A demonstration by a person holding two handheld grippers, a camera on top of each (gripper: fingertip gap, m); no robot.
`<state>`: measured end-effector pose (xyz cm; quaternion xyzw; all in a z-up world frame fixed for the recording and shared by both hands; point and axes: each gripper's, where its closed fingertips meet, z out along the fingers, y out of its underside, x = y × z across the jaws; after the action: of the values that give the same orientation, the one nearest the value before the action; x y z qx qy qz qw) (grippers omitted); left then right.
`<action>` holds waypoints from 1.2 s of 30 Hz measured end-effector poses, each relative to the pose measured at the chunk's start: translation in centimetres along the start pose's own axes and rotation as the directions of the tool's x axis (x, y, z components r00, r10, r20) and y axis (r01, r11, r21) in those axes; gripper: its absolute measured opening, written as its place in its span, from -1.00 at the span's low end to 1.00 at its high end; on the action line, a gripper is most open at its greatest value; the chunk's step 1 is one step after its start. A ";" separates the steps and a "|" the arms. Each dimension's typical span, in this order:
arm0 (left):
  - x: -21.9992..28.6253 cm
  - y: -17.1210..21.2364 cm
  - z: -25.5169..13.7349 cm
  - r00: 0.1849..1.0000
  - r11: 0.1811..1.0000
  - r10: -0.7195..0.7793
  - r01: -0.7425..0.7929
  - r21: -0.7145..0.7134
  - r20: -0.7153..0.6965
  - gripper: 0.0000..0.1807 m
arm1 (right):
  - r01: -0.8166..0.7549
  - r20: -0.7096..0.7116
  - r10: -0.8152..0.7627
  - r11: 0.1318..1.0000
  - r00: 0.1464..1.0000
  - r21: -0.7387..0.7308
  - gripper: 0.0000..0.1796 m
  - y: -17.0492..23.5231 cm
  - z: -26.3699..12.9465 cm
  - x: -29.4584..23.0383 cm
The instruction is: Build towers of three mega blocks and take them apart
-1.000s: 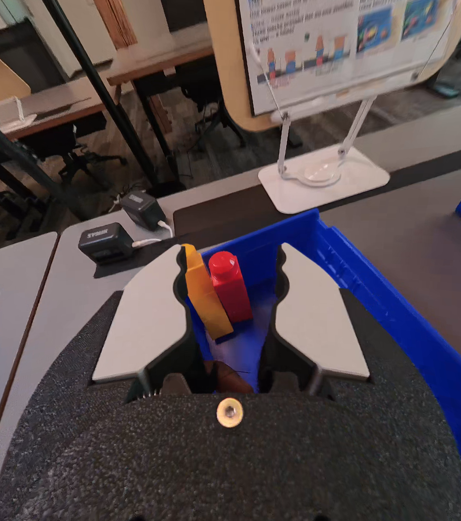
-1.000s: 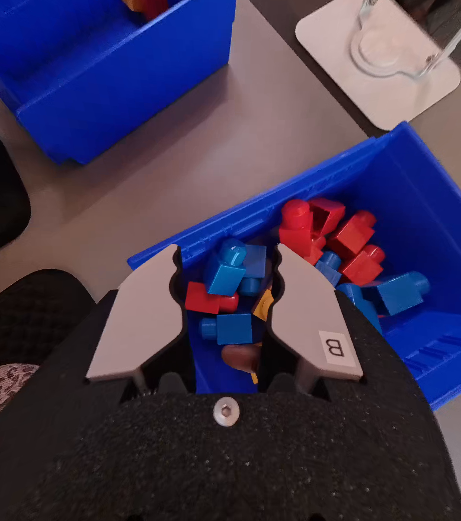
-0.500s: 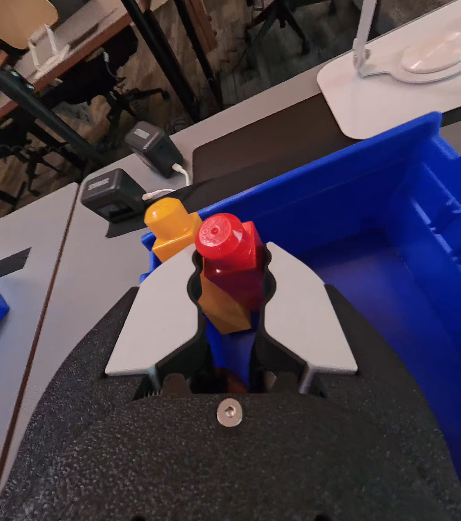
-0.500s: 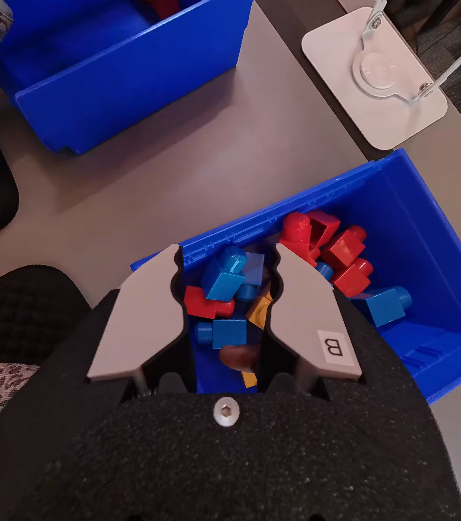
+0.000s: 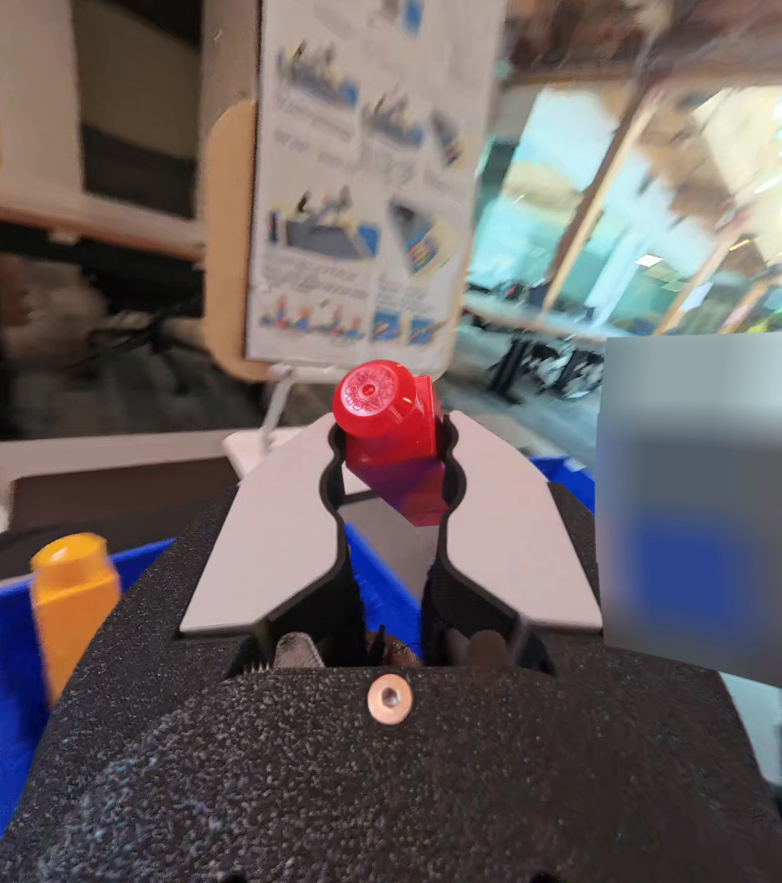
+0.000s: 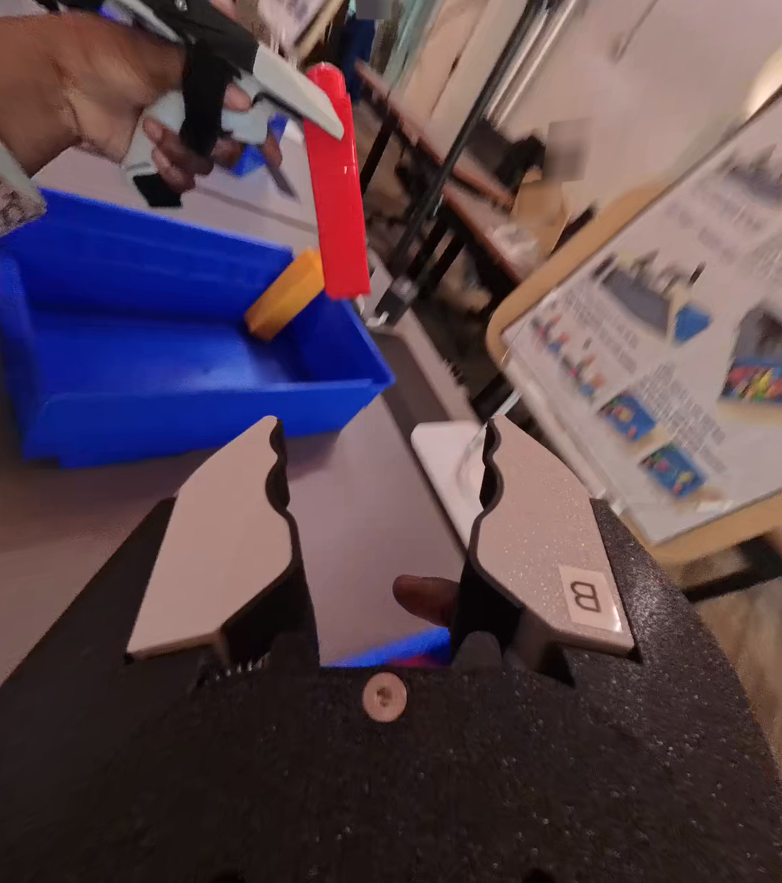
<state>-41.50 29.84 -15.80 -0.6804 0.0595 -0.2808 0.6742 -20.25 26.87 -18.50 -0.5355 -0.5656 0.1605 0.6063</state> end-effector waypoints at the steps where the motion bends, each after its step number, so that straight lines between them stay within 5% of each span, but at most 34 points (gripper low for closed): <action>1: 1.4 -1.0 -0.3 0.997 0.998 -0.031 0.034 0.043 -0.067 -0.58 | 0.052 -0.045 -0.048 0.996 0.998 0.075 -0.12 -1.6 0.9 0.1; 4: 5.3 -2.9 -0.9 0.962 0.986 -0.091 0.123 0.111 -0.258 -0.58 | 0.160 -0.137 -0.126 0.950 0.983 0.270 -0.11 -5.8 2.9 -0.9; 7: 8.4 -3.6 -1.2 0.902 0.975 -0.136 0.195 0.105 -0.411 -0.59 | 0.265 -0.211 -0.209 0.920 0.955 0.288 -0.11 -7.0 4.3 -1.9; 13: 12.0 -3.2 -0.9 0.805 0.971 -0.172 0.236 0.041 -0.568 -0.58 | 0.370 -0.368 -0.228 0.848 0.901 0.380 -0.56 -9.7 3.3 -1.9; 18: 13.5 -3.4 -0.6 0.766 0.966 -0.165 0.252 0.054 -0.621 -0.56 | 0.358 -0.380 -0.206 0.849 0.902 0.388 -0.61 -10.0 2.3 -1.6; 22: 15.3 -3.0 -0.2 0.744 0.972 -0.151 0.232 0.039 -0.651 -0.27 | 0.348 -0.437 -0.140 0.826 0.889 0.444 -0.61 -11.5 0.7 -0.8; 28: 19.4 -2.4 0.3 0.643 0.963 -0.179 0.269 0.001 -0.745 -0.57 | 0.375 -0.470 -0.163 0.835 0.867 0.402 -0.61 -12.1 0.3 -0.8; 31: 19.4 -2.9 0.4 0.658 0.957 -0.165 0.286 0.041 -0.735 -0.58 | 0.354 -0.456 -0.150 0.843 0.877 0.404 -0.61 -12.1 0.1 -0.7; 34: 16.0 -6.3 -1.4 0.650 0.870 -0.216 0.467 0.160 -0.729 -0.59 | 0.351 -0.460 -0.150 0.852 0.875 0.390 -0.61 -11.7 -0.7 0.1; 36: 12.5 -7.6 -2.9 0.761 0.874 -0.157 0.404 0.270 -0.629 -0.59 | 0.321 -0.458 -0.121 0.864 0.880 0.388 -0.61 -11.1 -2.0 1.3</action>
<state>-34.67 22.19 -4.99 -0.4119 0.1034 -0.5833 0.6924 -22.68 22.84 -8.20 -0.3308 -0.4278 0.0968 0.8356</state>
